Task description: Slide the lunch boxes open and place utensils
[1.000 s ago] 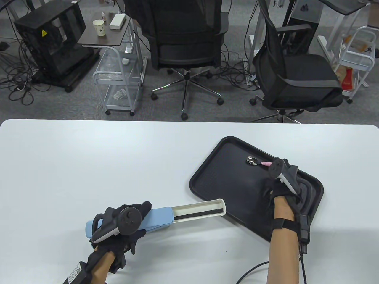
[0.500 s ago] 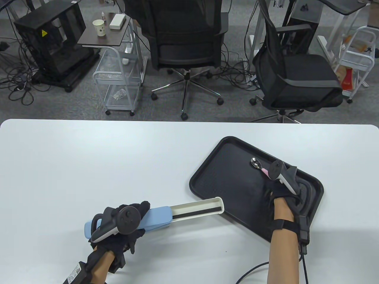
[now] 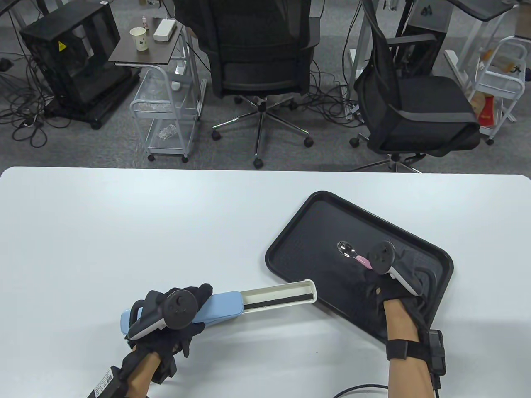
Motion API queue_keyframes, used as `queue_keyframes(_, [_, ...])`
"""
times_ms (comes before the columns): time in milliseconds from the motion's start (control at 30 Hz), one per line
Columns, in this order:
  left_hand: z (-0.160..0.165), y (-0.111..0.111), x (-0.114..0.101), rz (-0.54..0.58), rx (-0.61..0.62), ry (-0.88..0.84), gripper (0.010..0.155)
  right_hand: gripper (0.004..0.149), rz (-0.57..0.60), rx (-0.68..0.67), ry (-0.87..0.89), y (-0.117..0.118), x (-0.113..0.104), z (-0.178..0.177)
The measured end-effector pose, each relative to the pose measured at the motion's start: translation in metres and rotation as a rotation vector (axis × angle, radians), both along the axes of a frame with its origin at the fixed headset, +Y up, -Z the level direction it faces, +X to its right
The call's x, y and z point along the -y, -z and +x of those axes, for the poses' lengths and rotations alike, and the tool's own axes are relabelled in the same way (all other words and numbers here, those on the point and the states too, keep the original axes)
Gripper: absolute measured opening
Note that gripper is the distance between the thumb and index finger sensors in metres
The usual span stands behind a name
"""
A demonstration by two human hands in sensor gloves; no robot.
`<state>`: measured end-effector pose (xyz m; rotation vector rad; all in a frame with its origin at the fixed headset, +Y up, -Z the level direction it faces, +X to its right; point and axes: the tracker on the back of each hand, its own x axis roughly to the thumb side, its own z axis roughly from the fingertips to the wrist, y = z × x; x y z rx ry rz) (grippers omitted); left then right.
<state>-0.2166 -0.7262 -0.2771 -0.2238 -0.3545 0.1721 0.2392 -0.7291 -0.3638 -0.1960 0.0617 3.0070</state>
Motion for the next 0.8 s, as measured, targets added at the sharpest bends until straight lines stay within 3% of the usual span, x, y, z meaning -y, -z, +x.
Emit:
queue_keyframes(167, [-0.002,-0.001,-0.004,0.007,-0.011,0.004,0.084,0.049,0.182,-0.122,0.093,-0.04,-0.031,-0.036])
queue_keyframes(367, [0.001,-0.002,-0.004,0.012,0.002,0.002,0.084,0.048,0.236,-0.305,-0.004,-0.076,-0.057,-0.091])
queue_keyframes(567, [0.001,-0.002,-0.004,0.008,0.0,0.004,0.084,0.047,0.241,-0.422,-0.079,-0.096,-0.059,-0.121])
queue_keyframes(800, [0.0,-0.003,-0.005,0.014,-0.005,0.0,0.084,0.047,0.227,-0.453,-0.144,-0.097,-0.048,-0.134])
